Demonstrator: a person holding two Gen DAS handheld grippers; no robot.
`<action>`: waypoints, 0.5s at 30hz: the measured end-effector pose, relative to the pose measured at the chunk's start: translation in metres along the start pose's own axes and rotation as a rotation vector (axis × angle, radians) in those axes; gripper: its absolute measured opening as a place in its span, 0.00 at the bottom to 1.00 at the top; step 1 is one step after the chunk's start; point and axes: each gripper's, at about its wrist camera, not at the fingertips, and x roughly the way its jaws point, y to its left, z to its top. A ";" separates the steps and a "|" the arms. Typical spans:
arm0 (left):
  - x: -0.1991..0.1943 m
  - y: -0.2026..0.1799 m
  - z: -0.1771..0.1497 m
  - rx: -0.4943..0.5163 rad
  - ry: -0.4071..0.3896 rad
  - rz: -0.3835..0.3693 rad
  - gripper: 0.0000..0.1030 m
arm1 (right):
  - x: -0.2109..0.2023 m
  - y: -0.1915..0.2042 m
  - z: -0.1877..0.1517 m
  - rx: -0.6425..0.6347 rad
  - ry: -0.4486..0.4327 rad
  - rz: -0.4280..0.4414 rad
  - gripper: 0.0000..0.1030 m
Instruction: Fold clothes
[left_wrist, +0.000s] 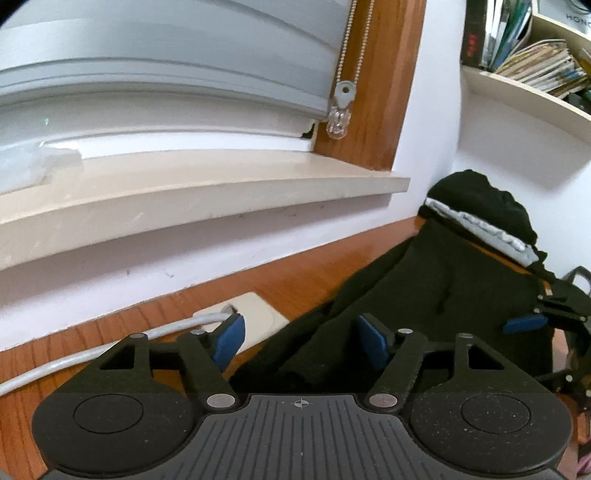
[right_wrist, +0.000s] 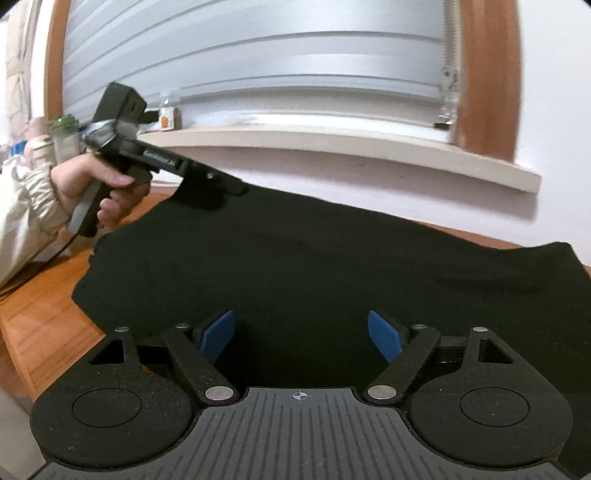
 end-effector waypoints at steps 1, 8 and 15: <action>0.002 0.001 -0.001 -0.004 0.007 0.007 0.69 | 0.003 0.002 0.002 -0.008 0.002 -0.004 0.79; 0.004 0.014 -0.008 -0.039 -0.007 -0.016 0.40 | 0.011 0.004 0.005 0.011 0.052 0.017 0.86; 0.006 0.022 -0.007 -0.094 0.016 -0.021 0.51 | 0.009 0.009 0.001 0.011 0.057 -0.004 0.93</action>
